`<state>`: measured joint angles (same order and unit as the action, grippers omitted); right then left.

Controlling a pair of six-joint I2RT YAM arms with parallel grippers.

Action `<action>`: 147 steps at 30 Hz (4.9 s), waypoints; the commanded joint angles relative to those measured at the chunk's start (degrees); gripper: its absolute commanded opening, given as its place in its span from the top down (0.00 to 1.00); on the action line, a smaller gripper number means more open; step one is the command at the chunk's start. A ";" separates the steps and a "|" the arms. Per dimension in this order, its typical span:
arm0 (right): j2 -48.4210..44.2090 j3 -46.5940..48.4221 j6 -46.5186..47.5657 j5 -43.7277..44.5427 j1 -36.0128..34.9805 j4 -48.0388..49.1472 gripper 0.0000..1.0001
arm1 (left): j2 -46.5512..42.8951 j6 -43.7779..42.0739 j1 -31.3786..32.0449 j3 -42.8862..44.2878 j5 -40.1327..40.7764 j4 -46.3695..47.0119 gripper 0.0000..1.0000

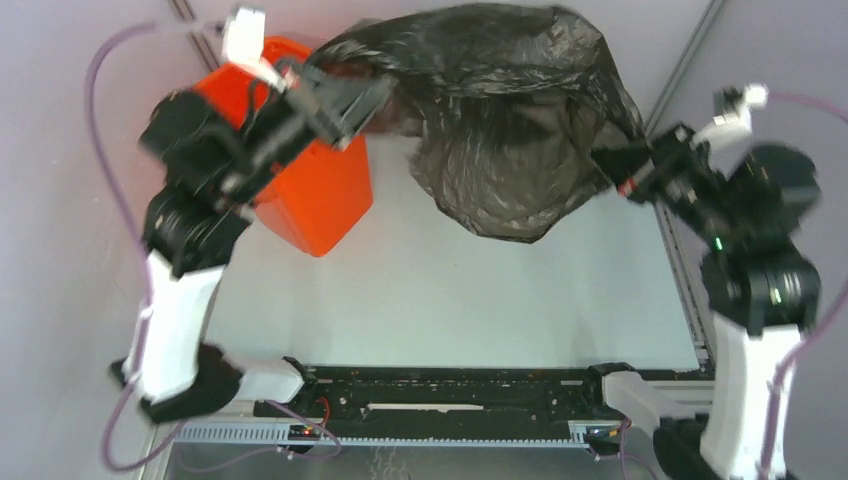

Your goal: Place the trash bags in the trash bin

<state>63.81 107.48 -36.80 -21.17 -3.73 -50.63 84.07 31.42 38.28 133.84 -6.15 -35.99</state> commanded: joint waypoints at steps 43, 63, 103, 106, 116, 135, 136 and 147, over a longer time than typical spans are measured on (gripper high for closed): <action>-13.49 -21.36 4.73 1.36 -9.00 -14.01 1.00 | -27.10 3.98 0.57 -41.35 5.67 -12.42 1.00; -20.69 -26.32 -6.20 -6.33 -13.69 -7.96 1.00 | -32.04 22.80 2.70 -51.23 -9.52 6.79 1.00; -3.71 -14.56 -0.15 34.78 -54.90 9.83 0.01 | -5.86 29.56 11.90 -31.92 -10.90 11.73 1.00; -1.75 -12.73 -0.29 41.48 -58.29 8.55 0.01 | -5.49 29.76 12.01 -31.75 -10.70 11.77 1.00; 1.16 -12.96 -0.64 51.60 -61.50 11.18 0.25 | -4.86 30.08 11.99 -30.74 -10.47 11.75 1.00; -10.77 -22.75 -4.59 45.21 -50.17 8.15 1.00 | -18.14 7.70 9.43 -30.83 -8.67 -3.06 0.00; -11.08 -22.64 -4.43 44.04 -48.63 7.57 1.00 | -19.27 5.65 8.99 -30.45 -7.74 -6.14 0.00; -13.99 -15.99 2.12 35.44 -36.81 -2.31 1.00 | -15.19 -7.54 -2.72 -13.94 33.28 -31.73 0.01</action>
<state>51.31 87.96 -38.02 18.39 -41.98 -49.23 63.77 30.63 39.46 116.42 9.34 -61.30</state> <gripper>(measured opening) 0.008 0.996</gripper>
